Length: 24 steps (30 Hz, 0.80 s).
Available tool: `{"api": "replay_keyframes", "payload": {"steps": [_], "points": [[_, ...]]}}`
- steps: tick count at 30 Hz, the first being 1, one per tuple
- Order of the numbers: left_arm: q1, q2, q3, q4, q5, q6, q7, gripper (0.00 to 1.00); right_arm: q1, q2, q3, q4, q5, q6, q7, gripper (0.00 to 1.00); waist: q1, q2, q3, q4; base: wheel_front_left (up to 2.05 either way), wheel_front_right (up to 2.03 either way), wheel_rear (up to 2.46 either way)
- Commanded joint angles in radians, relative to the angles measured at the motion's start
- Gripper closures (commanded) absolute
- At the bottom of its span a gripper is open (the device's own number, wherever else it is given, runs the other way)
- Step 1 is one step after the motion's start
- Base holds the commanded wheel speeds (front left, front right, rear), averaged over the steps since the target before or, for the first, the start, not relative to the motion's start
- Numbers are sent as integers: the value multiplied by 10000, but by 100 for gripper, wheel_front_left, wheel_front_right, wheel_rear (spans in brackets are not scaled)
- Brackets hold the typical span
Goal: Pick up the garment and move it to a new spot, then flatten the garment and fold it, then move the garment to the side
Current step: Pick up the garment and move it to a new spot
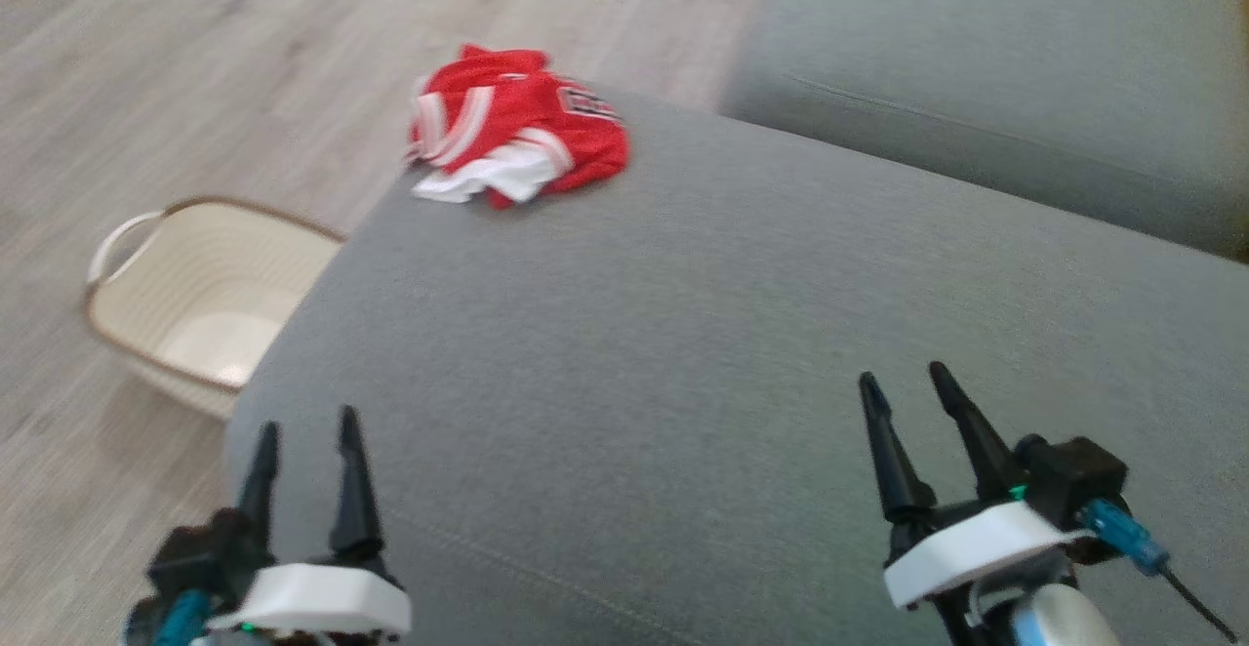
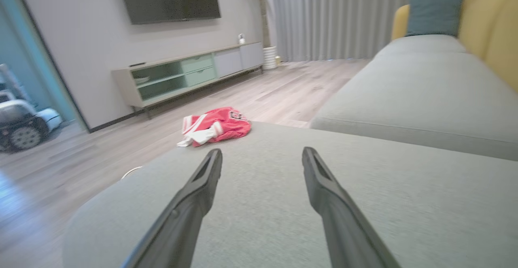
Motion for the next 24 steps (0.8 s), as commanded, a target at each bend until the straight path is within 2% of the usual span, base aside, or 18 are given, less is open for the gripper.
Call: {"api": "replay_keyframes", "payload": {"steps": [1,8,16,20,24], "points": [[-307,57,381,-444,-1,74,-122,0,-596,-32,275,-313,27,-9,-60,0,1,-1,151,659,0,0,0],[124,-37,810,-1152,-79,395,-122,0,-1159,-32,766,-92,-59,-9,56,0,1,-1,488,889,0,0,0],[279,-94,1018,-1258,-107,355,-122,0,-1324,-32,796,69,-71,-9,-38,0,1,-1,629,967,0,0,0],[-282,357,1137,-1005,57,156,-89,0,-1291,-32,401,-76,-224,-9,-27,0,1,-1,888,987,0,0,0],[-1674,1018,1161,-691,227,-168,314,0,-1324,-32,-137,-529,-607,-9,130,0,1,-1,1519,893,0,0,0]]}}
